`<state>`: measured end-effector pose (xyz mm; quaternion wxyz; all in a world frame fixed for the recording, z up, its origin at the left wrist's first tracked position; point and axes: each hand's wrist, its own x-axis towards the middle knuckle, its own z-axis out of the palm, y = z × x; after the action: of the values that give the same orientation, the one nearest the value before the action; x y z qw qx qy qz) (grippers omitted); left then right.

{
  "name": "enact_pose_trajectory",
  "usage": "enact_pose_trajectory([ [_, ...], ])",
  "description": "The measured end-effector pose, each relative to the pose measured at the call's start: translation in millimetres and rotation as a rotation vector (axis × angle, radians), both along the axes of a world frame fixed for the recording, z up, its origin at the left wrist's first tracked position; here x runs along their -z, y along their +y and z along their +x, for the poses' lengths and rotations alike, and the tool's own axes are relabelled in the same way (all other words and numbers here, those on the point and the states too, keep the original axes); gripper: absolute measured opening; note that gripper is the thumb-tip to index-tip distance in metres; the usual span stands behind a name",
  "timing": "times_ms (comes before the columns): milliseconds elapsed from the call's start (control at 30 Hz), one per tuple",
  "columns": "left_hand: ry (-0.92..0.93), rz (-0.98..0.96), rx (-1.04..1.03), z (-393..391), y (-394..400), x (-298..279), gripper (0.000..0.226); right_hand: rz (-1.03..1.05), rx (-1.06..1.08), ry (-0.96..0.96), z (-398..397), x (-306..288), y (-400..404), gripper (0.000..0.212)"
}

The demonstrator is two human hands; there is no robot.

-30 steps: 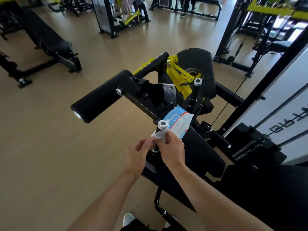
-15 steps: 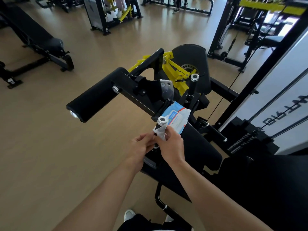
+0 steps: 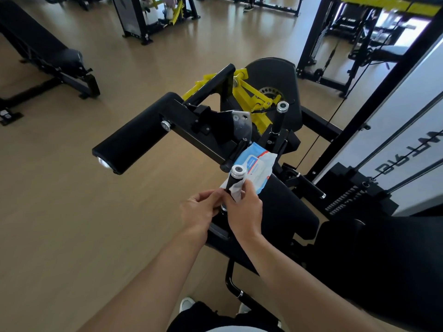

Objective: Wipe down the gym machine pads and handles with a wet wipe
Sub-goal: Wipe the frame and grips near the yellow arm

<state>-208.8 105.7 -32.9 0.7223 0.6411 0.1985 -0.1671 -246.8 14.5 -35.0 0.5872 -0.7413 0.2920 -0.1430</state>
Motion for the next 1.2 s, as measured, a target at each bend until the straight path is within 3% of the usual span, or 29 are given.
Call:
enact_pose_trajectory([
  [200,-0.030,0.099,0.068,0,6,17,0.005,0.024,-0.040,0.103,-2,6,7,0.025],
  [400,-0.117,0.154,0.159,11,10,17,0.025,0.570,0.046,-0.097,-5,-6,3,0.021],
  [567,-0.076,0.135,0.570,49,0,-17,0.044,0.584,-0.027,-0.015,-5,-7,-19,0.029],
  [667,-0.055,0.067,0.789,59,-7,-26,0.034,0.515,-0.097,-0.002,0,-10,-31,0.031],
  [767,-0.163,0.143,0.668,63,-12,-13,0.024,0.513,-0.082,-0.023,-3,-15,-34,0.028],
  [900,-0.303,0.204,0.485,43,-10,-13,0.026,0.423,0.098,-0.019,-11,-12,-27,0.010],
  [1000,-0.292,0.202,0.370,23,-2,-9,0.025,0.370,0.192,-0.052,-17,-10,-20,0.007],
  [1200,-0.361,0.094,0.327,-3,9,-4,0.023,0.403,0.033,-0.182,-20,-13,-10,0.013],
])
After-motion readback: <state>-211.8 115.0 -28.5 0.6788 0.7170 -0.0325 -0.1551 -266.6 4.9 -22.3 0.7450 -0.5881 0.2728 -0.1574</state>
